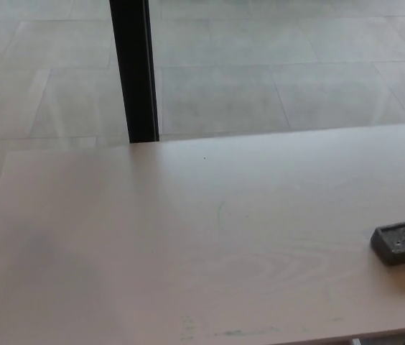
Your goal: The robot uses its right hand to hold the eraser kept in the middle of the desk and use it to wipe the desk by swiping its surface twice
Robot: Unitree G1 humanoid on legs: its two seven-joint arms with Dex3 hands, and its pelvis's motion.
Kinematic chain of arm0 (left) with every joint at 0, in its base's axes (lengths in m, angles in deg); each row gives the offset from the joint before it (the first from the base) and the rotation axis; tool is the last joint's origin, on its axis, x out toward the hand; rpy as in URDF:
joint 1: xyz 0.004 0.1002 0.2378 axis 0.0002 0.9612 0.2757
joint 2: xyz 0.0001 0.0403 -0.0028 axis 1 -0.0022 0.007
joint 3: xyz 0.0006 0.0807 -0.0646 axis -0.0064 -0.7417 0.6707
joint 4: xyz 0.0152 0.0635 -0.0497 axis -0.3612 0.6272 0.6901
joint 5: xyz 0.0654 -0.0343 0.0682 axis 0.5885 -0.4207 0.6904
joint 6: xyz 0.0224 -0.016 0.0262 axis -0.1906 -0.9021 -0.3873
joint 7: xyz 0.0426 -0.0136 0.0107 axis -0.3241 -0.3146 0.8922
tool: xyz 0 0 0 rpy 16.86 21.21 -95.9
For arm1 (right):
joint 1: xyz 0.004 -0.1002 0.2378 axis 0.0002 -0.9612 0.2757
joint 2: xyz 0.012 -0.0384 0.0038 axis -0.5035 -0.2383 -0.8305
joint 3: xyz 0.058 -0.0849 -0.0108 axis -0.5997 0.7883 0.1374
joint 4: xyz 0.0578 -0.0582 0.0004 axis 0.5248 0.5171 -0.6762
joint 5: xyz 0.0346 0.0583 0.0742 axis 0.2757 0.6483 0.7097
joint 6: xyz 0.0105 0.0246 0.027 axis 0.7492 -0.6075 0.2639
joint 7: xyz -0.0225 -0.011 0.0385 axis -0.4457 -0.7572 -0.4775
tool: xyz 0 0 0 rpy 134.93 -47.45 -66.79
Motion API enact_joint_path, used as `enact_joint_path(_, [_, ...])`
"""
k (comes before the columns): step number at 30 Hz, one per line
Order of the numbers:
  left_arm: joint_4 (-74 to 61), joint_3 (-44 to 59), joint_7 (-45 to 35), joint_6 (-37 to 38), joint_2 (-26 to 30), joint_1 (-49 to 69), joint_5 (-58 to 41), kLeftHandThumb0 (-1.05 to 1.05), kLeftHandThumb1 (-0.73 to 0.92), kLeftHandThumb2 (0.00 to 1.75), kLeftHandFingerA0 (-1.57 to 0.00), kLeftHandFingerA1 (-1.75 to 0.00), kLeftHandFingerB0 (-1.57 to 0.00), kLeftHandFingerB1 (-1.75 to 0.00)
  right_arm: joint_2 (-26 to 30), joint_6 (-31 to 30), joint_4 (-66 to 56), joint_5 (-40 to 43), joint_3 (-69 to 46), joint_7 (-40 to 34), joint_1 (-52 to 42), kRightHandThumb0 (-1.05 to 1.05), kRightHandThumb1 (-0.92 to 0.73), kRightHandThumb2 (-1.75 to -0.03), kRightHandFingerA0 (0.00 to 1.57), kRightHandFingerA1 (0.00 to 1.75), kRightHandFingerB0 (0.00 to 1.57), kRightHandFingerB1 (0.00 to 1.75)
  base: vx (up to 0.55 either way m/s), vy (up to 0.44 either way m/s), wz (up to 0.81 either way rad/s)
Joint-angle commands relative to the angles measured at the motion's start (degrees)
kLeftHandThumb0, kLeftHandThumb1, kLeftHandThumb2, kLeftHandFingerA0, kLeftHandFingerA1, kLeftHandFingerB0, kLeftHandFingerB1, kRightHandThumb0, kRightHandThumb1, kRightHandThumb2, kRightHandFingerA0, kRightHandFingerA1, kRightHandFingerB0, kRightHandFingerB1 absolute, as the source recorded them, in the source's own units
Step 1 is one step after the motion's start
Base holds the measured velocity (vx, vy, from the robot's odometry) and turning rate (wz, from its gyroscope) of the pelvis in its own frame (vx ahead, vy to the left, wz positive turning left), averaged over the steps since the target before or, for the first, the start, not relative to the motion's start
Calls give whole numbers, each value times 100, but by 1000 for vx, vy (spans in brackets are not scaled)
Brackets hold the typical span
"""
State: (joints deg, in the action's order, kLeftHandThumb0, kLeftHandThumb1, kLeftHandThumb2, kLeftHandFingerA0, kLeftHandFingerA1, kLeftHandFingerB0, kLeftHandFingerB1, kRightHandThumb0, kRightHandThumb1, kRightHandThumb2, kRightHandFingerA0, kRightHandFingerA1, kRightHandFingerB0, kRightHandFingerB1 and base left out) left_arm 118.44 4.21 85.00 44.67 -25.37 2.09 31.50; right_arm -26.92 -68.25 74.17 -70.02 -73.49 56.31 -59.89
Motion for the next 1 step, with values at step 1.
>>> enact_joint_path(1, [45, -41, 18, -74, 176, 29, 2, -56, 75, 62, -73, -67, -61, -57, -334, 797, 1181, 782, -537, -726, -222, -77, -73, -61, 92, 105, 53, 89, 0, 0, 0])
